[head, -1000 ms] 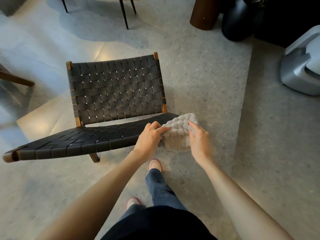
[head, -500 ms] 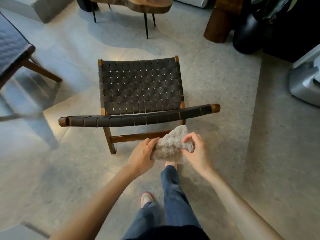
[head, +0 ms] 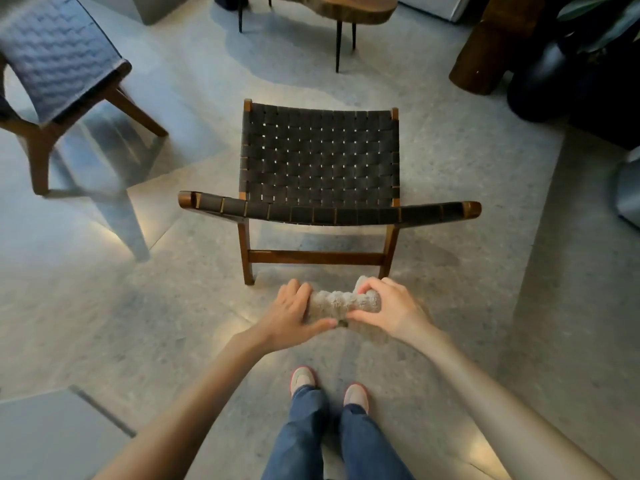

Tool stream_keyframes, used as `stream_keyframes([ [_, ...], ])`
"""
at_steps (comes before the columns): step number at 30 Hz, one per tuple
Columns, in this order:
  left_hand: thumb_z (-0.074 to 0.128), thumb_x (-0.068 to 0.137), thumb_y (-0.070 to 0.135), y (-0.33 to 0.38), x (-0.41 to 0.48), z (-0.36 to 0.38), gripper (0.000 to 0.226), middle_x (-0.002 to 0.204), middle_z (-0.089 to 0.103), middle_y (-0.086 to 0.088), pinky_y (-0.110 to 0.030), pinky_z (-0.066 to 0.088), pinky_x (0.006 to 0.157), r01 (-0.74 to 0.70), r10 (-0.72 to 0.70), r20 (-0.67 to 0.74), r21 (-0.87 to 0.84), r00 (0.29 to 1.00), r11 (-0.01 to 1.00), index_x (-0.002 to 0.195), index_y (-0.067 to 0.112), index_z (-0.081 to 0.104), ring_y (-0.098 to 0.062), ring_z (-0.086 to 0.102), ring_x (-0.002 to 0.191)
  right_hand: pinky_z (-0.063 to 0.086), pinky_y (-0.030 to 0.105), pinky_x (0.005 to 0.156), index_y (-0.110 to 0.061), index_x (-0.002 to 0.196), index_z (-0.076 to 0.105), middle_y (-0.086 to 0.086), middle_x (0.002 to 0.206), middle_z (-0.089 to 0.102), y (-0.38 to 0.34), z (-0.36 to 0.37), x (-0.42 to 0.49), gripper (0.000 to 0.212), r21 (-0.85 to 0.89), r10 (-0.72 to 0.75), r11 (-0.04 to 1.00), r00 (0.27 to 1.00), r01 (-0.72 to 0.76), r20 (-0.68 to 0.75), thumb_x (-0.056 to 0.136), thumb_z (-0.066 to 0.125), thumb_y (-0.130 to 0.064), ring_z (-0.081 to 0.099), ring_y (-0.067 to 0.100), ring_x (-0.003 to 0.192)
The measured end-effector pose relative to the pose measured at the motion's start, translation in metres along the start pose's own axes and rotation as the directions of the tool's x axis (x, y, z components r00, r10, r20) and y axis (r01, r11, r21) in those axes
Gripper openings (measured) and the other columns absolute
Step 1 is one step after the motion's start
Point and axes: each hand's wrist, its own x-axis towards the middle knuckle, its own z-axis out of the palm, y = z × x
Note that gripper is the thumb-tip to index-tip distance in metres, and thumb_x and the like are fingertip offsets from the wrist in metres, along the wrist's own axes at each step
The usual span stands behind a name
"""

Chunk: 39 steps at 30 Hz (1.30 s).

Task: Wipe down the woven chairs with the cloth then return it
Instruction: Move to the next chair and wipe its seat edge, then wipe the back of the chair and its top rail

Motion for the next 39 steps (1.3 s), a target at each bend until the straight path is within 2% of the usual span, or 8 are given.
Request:
stream_keyframes([
  [3, 0.046, 0.096, 0.042, 0.004, 0.001, 0.008, 0.019, 0.102, 0.032, 0.006, -0.022, 0.036, 0.087, -0.004, 0.001, -0.058, -0.048, 0.998, 0.999, 0.106, 0.027, 0.039, -0.011, 0.031, 0.093, 0.045, 0.029, 0.072, -0.041, 0.093, 0.054, -0.015, 0.095, 0.053, 0.009, -0.002, -0.001, 0.026, 0.033, 0.008, 0.999, 0.995, -0.012, 0.098, 0.079, 0.063, -0.061, 0.054, 0.008, 0.088],
  [9, 0.055, 0.094, 0.027, 0.018, 0.006, 0.040, 0.017, 0.106, 0.036, 0.007, -0.006, 0.031, 0.074, -0.046, 0.042, -0.177, -0.021, 0.983, 0.999, 0.109, 0.019, 0.050, -0.007, 0.031, 0.093, 0.049, 0.035, 0.074, -0.034, 0.105, 0.060, -0.009, 0.091, 0.063, 0.043, 0.002, -0.018, 0.014, 0.062, 0.011, 0.998, 0.984, -0.023, 0.178, 0.094, 0.054, -0.040, 0.058, 0.012, 0.081],
  [13, 0.061, 0.091, 0.024, 0.029, 0.013, 0.073, 0.021, 0.113, 0.044, 0.005, -0.009, 0.040, 0.078, -0.090, 0.091, -0.192, 0.015, 0.977, 0.996, 0.111, 0.021, 0.055, -0.008, 0.038, 0.096, 0.049, 0.038, 0.065, -0.045, 0.132, 0.039, -0.002, 0.075, 0.057, 0.068, 0.015, -0.028, 0.050, 0.050, -0.038, 0.998, 0.978, 0.028, 0.207, 0.090, 0.062, -0.029, 0.058, 0.017, 0.069],
  [17, 0.065, 0.088, 0.022, 0.031, 0.028, 0.100, 0.022, 0.111, 0.048, 0.003, -0.008, 0.041, 0.074, -0.096, 0.102, -0.248, 0.035, 0.963, 0.995, 0.109, 0.020, 0.057, -0.011, 0.044, 0.095, 0.052, 0.039, 0.083, -0.041, 0.127, 0.052, -0.003, 0.105, 0.066, 0.090, 0.032, -0.019, 0.038, -0.017, -0.004, 1.000, 0.958, 0.009, 0.285, 0.090, 0.058, -0.035, 0.062, 0.022, 0.099],
  [24, 0.066, 0.086, 0.021, -0.003, 0.090, 0.122, 0.021, 0.108, 0.050, -0.001, -0.027, 0.053, 0.072, -0.065, 0.088, -0.286, 0.087, 0.954, 0.994, 0.106, 0.018, 0.059, -0.014, 0.046, 0.091, 0.040, 0.033, 0.088, -0.029, 0.083, 0.052, -0.004, 0.111, 0.039, 0.141, 0.078, 0.036, 0.016, -0.113, -0.002, 0.994, 0.996, -0.007, -0.086, 0.080, 0.067, -0.033, 0.032, 0.018, 0.111],
  [29, 0.066, 0.085, 0.023, -0.058, 0.166, 0.141, 0.017, 0.111, 0.049, 0.000, -0.027, 0.042, 0.081, -0.059, 0.125, -0.333, 0.202, 0.934, 0.978, 0.101, 0.020, 0.062, -0.018, 0.042, 0.102, 0.039, 0.029, 0.076, -0.027, 0.080, 0.044, -0.009, 0.091, 0.049, 0.176, 0.119, 0.117, 0.019, -0.158, -0.047, 0.987, 0.964, 0.006, -0.260, 0.084, 0.062, -0.032, 0.046, 0.017, 0.096],
  [33, 0.061, 0.086, 0.032, -0.101, 0.234, 0.161, 0.014, 0.114, 0.046, 0.004, -0.030, 0.034, 0.088, -0.008, 0.112, -0.385, 0.263, 0.916, 0.965, 0.097, 0.023, 0.059, -0.018, 0.040, 0.107, 0.036, 0.027, 0.051, -0.023, 0.081, 0.039, -0.012, 0.065, 0.045, 0.194, 0.146, 0.187, 0.020, 0.072, 0.089, 0.995, 0.942, -0.070, -0.323, 0.092, 0.055, -0.028, 0.048, 0.009, 0.059],
  [39, 0.069, 0.080, 0.034, -0.144, 0.309, 0.200, 0.026, 0.079, 0.050, 0.012, -0.019, 0.038, 0.053, -0.033, 0.086, -0.480, 0.119, 0.873, 0.992, 0.080, 0.031, 0.043, -0.006, 0.049, 0.069, 0.035, 0.021, 0.053, -0.024, 0.079, 0.043, -0.004, 0.075, 0.055, 0.223, 0.191, 0.264, 0.020, 0.486, 0.255, 0.871, 0.914, -0.076, -0.316, 0.098, 0.046, -0.031, 0.053, 0.004, 0.067],
])
